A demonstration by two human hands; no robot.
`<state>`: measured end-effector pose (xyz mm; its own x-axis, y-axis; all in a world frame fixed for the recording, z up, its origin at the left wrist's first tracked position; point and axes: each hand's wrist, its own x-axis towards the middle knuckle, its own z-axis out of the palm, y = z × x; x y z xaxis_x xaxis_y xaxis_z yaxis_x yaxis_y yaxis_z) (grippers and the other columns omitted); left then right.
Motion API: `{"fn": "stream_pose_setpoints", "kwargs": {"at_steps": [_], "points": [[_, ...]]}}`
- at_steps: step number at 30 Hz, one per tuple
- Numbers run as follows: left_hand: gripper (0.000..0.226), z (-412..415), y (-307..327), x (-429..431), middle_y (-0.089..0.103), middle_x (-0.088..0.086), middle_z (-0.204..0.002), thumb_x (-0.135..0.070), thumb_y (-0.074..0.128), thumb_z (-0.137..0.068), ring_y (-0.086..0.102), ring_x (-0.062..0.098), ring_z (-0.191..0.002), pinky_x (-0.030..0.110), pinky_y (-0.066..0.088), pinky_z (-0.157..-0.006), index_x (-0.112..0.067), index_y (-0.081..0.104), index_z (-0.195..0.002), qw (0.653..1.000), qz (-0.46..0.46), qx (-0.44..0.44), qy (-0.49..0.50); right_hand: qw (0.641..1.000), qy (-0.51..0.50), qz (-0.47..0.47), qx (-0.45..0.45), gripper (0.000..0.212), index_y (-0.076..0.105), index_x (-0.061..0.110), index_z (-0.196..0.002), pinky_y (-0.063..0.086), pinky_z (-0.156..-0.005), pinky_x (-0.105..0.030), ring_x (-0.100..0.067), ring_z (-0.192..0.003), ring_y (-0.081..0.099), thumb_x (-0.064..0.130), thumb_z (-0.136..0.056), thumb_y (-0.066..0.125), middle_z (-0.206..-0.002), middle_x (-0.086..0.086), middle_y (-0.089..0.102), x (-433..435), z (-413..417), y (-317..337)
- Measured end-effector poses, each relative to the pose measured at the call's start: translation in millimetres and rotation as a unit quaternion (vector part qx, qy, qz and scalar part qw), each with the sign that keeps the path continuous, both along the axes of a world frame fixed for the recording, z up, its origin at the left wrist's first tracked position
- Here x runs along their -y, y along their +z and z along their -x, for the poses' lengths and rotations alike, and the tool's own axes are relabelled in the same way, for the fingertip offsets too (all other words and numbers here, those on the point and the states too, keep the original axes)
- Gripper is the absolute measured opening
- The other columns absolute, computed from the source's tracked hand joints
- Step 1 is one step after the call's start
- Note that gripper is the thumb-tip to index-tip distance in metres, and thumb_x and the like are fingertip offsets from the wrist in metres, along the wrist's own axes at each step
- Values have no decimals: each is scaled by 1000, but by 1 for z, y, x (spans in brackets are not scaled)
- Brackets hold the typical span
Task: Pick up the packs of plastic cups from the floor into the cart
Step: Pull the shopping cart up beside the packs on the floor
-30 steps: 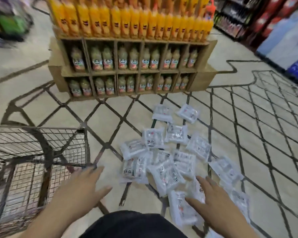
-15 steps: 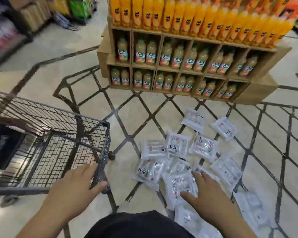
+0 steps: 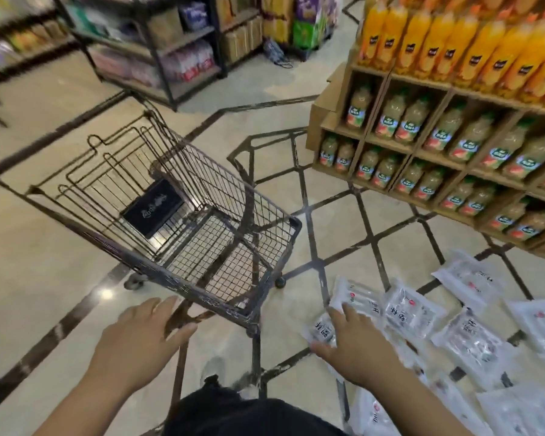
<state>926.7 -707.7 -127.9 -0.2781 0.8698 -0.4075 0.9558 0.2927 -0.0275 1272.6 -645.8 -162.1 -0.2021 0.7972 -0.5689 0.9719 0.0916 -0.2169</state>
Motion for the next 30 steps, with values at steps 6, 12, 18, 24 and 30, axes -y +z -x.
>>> {"fn": "stream_pose_setpoints", "kwargs": {"at_steps": [6, 12, 18, 24, 30], "points": [[94, 73, -40, -60, 19, -4, -163, -90, 3, -72, 17, 26, -148, 51, 31, -115, -44, 14, -154, 999, 16, 3, -50, 1000, 7, 28, 0, 91, 4, 28, -159, 21, -118, -49, -34, -150, 11, 73, -89, 41, -167, -6, -4, -29, 107, -36], [90, 156, -96, -158, -2, -2, -166, -91, 1, -70, -3, 32, -152, 64, 7, -115, -53, -1, -151, 980, 45, -21, -194, 996, -87, -14, 5, 97, -9, 30, -158, 25, -118, -50, -31, -152, 6, 73, -88, 44, -166, -7, -14, -52, 203, -89], [89, 209, -159, -220, -9, 0, -166, -92, -4, -67, -7, 36, -151, 69, 8, -114, -56, -11, -149, 963, 133, -26, -234, 983, -179, -22, 28, 89, -1, 26, -159, 19, -121, -49, -33, -152, 2, 68, -93, 41, -165, -9, -18, -77, 254, -142], [77, 218, -192, -235, -16, -1, -164, -90, -8, -73, -12, 35, -150, 71, 1, -111, -56, -29, -138, 945, 169, -28, -279, 956, -286, 2, 67, 92, -17, 31, -156, 12, -119, -61, -39, -149, -19, 77, -90, 28, -161, -11, -29, -119, 273, -193], [78, 225, -213, -236, -12, 1, -164, -84, -12, -76, -10, 34, -151, 65, 5, -116, -52, -22, -146, 928, 208, -26, -308, 916, -387, -38, 101, 89, -20, 29, -155, 29, -114, -58, -33, -152, -2, 63, -95, 36, -161, -1, -31, -129, 286, -233]]}}
